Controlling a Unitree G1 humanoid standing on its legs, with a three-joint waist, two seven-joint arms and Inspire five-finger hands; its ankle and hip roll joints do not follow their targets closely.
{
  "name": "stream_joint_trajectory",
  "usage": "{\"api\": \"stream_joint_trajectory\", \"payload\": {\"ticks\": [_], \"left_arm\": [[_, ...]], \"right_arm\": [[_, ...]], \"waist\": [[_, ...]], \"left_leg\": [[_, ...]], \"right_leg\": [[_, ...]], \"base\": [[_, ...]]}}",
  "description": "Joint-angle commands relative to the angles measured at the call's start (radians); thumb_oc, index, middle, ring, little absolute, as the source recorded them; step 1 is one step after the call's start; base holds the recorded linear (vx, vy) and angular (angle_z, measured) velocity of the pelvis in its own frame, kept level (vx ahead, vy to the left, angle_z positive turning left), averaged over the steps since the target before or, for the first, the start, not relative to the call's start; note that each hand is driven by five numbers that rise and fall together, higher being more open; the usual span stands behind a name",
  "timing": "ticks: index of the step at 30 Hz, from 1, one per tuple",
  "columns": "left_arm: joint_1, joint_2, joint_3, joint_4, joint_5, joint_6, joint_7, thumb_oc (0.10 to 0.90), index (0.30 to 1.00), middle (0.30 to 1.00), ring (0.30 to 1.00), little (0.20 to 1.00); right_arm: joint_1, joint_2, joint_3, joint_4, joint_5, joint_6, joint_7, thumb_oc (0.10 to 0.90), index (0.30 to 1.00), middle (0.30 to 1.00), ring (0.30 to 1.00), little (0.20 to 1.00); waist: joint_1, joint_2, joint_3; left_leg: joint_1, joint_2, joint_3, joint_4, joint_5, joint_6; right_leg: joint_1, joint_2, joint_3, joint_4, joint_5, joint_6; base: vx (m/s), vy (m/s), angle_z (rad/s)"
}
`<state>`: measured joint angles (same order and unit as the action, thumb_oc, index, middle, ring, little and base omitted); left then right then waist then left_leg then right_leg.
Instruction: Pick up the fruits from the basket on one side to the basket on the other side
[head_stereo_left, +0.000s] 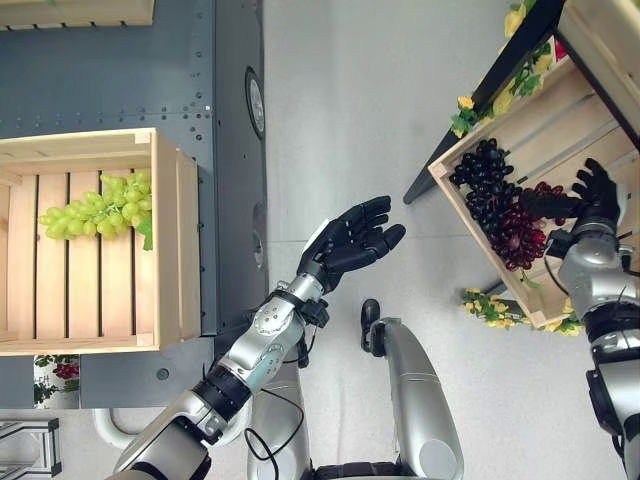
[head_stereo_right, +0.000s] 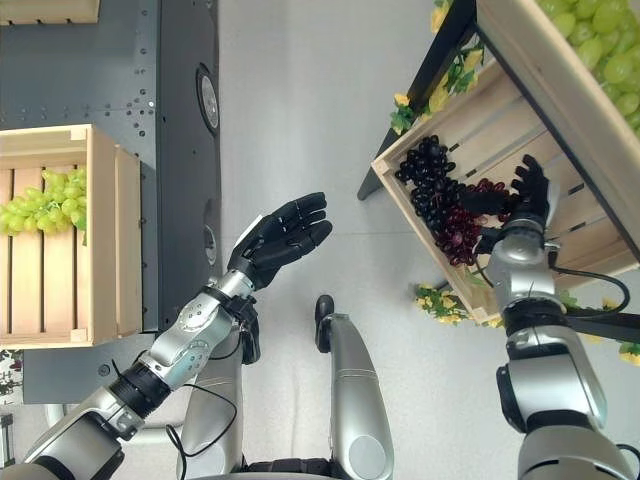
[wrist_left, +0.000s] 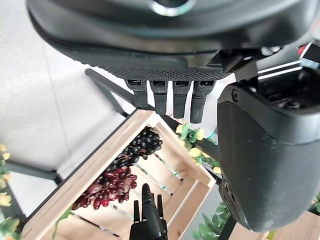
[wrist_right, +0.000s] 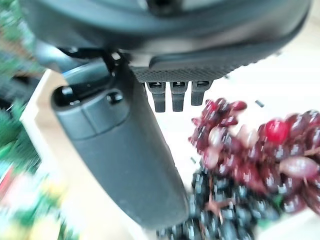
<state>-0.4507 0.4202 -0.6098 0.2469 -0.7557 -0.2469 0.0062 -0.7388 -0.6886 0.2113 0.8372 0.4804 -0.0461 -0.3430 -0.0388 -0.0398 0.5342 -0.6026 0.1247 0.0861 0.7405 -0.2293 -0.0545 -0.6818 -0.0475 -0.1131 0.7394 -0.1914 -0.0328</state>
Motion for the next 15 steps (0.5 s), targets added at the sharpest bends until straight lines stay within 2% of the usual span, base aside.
{"api": "stream_joint_trajectory", "payload": {"ticks": [1,4,5,7,12,13,15], "left_arm": [[-0.028,-0.064,0.015,-0.107,0.046,-0.069,-0.001,0.800,0.900,0.900,0.900,0.900],[-0.023,-0.066,0.019,-0.091,0.082,-0.039,0.051,0.800,0.900,0.900,0.900,0.900],[-0.020,-0.066,0.022,-0.071,0.128,0.002,0.115,0.800,0.900,0.900,0.900,0.900],[-0.020,-0.064,0.026,-0.054,0.144,0.022,0.143,0.800,0.900,0.900,0.900,0.900],[0.000,-0.059,0.053,-0.043,0.172,0.005,0.152,0.800,0.900,0.900,0.900,0.900],[0.001,-0.055,0.062,-0.047,0.203,-0.018,0.171,0.800,0.900,0.900,0.900,0.900],[0.003,-0.053,0.072,-0.053,0.258,-0.069,0.223,0.800,0.900,0.900,0.900,0.900]], "right_arm": [[0.002,-0.042,0.020,-0.093,-0.142,-0.138,-0.025,0.800,0.900,0.900,0.900,0.900],[0.019,-0.026,0.038,-0.121,-0.187,-0.153,-0.037,0.800,0.900,0.900,0.900,0.900],[0.028,-0.014,0.046,-0.140,-0.203,-0.157,-0.034,0.800,0.900,0.900,0.900,0.900],[0.034,-0.002,0.052,-0.154,-0.221,-0.162,-0.039,0.800,0.900,0.900,0.900,0.900],[0.067,0.033,0.058,-0.206,-0.264,-0.184,-0.053,0.800,0.900,0.900,0.900,0.900],[0.071,0.049,0.059,-0.221,-0.272,-0.190,-0.056,0.800,0.900,0.900,0.900,0.900],[0.077,0.058,0.059,-0.232,-0.282,-0.195,-0.046,0.800,0.900,0.900,0.900,0.900]], "waist": [[-0.033,0.020,-0.014],[-0.033,0.023,-0.014],[-0.033,0.026,-0.014],[-0.034,0.027,-0.014],[-0.033,0.038,-0.014],[-0.032,0.042,-0.014],[-0.030,0.046,-0.014]], "left_leg": [[0.086,-0.041,0.131,0.045,-0.014,0.103],[0.109,-0.042,0.134,0.032,-0.012,0.103],[0.136,-0.044,0.128,0.028,-0.029,0.096],[0.145,-0.046,0.130,0.025,-0.032,0.098],[0.164,-0.052,0.127,0.017,-0.027,0.098],[0.156,-0.051,0.131,0.009,0.000,0.104],[0.158,-0.053,0.126,0.007,0.007,0.103]], "right_leg": [[0.151,0.010,-0.021,-0.088,0.018,-0.022],[0.175,0.004,-0.025,-0.098,0.017,-0.021],[0.201,0.001,-0.024,-0.097,-0.001,-0.012],[0.210,-0.003,-0.025,-0.097,-0.002,-0.011],[0.233,-0.014,-0.032,-0.101,-0.008,-0.011],[0.228,-0.017,-0.034,-0.109,0.007,-0.021],[0.233,-0.020,-0.036,-0.110,0.006,-0.022]], "base": [[0.02,0.042,0.01],[0.03,0.029,0.02],[0.07,0.045,0.04],[0.04,0.031,0.04],[0.00,0.013,0.09],[-0.03,-0.001,0.17],[0.00,0.000,0.14]]}}
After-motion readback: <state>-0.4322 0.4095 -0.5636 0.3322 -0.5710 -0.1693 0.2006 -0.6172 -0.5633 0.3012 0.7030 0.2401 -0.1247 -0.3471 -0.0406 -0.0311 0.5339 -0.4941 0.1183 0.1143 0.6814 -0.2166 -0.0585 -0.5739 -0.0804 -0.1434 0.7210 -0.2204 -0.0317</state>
